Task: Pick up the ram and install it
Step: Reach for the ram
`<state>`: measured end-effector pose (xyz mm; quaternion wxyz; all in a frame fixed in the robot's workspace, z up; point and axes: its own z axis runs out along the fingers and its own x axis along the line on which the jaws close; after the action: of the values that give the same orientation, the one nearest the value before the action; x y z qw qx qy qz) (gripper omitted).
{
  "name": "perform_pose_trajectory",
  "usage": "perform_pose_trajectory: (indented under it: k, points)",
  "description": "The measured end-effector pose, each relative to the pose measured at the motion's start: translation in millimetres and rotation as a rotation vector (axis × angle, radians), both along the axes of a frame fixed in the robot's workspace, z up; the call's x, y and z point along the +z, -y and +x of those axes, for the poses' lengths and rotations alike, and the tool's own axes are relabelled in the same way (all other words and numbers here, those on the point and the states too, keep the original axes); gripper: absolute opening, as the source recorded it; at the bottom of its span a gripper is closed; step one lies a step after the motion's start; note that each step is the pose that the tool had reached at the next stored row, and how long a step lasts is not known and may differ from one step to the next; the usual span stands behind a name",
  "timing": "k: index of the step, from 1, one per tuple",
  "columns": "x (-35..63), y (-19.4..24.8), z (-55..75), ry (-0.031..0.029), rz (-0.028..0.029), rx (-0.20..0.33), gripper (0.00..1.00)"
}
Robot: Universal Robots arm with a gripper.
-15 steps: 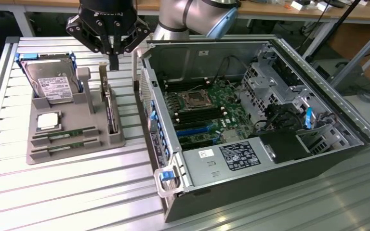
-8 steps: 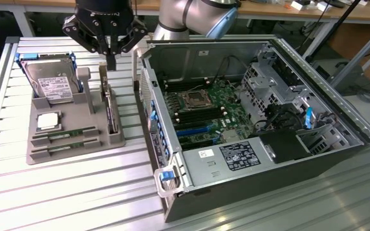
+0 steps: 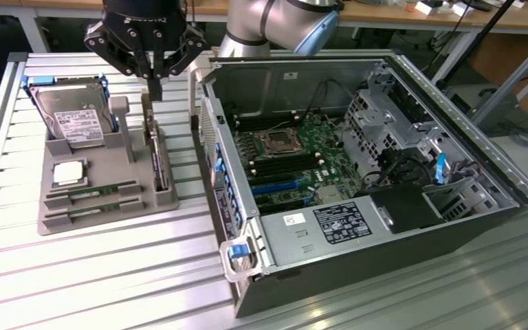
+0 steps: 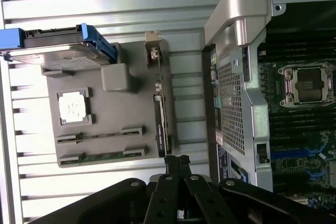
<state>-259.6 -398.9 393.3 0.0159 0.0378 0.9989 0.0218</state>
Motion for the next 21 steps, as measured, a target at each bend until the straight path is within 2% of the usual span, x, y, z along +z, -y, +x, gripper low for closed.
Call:
perform_pose_trajectory:
  k: [14,21]
  points:
    - [0.0,0.0,-6.3,0.0,0.0,0.0,0.1]
    - [0.0,0.0,-19.0,0.0005,0.0,0.0,0.1]
